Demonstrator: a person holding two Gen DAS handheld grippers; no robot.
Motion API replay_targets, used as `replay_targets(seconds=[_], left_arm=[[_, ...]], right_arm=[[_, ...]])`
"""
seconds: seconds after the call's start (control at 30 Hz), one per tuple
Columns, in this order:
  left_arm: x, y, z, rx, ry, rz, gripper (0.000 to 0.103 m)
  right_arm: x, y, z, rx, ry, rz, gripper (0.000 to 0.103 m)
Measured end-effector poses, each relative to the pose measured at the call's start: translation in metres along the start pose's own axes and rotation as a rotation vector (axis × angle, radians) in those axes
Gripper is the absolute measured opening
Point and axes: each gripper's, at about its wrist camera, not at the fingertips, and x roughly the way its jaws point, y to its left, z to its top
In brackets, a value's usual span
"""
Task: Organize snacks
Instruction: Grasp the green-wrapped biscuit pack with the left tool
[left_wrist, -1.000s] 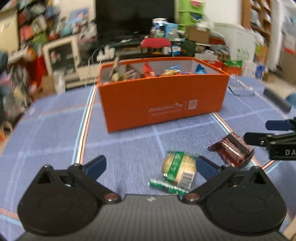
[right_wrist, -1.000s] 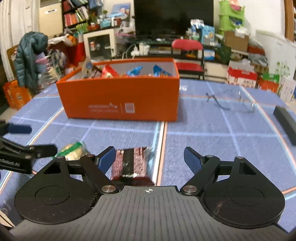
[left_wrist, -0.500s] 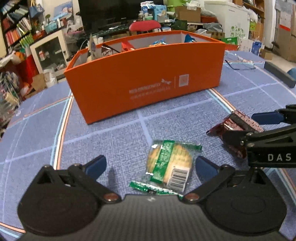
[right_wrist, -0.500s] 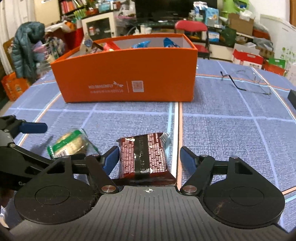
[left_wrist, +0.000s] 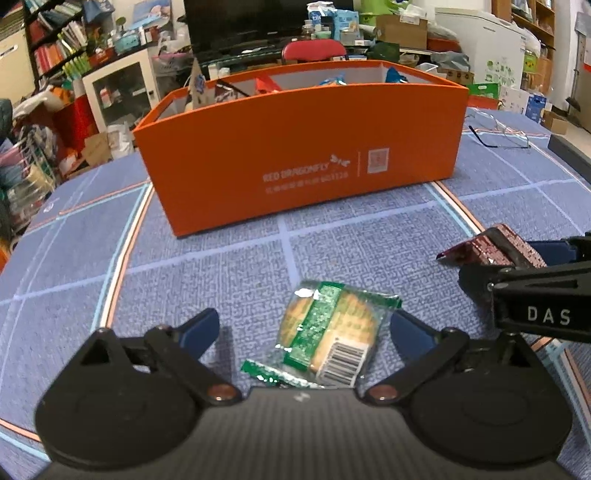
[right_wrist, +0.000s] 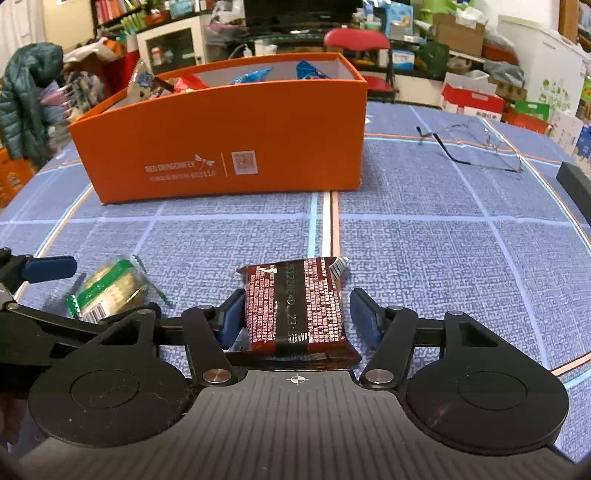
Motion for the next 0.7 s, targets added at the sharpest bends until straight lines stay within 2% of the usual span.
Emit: replay_targets(seconds=[0.13,0.3,0.53,0.7], left_arm=[[0.001,0.004,0.001,-0.021,0.004,-0.007,0.099],[0.001,0.004,0.001,-0.029,0.007,-0.011,0.098],[0.002,0.007,0.0,-0.039,0.001,-0.031,0.097],[0.002,0.012,-0.003,-0.005,-0.022,-0.085,0.096]], right_arm=[[0.001,-0.003,0.001,-0.017,0.005,-0.019,0.041],[0.001,-0.005,0.003,-0.017,0.01,-0.013,0.038],[0.001,-0.002,0.001,-0.039,0.007,-0.015,0.039],[0.001,-0.003,0.001,-0.041,0.005,-0.01,0.04]])
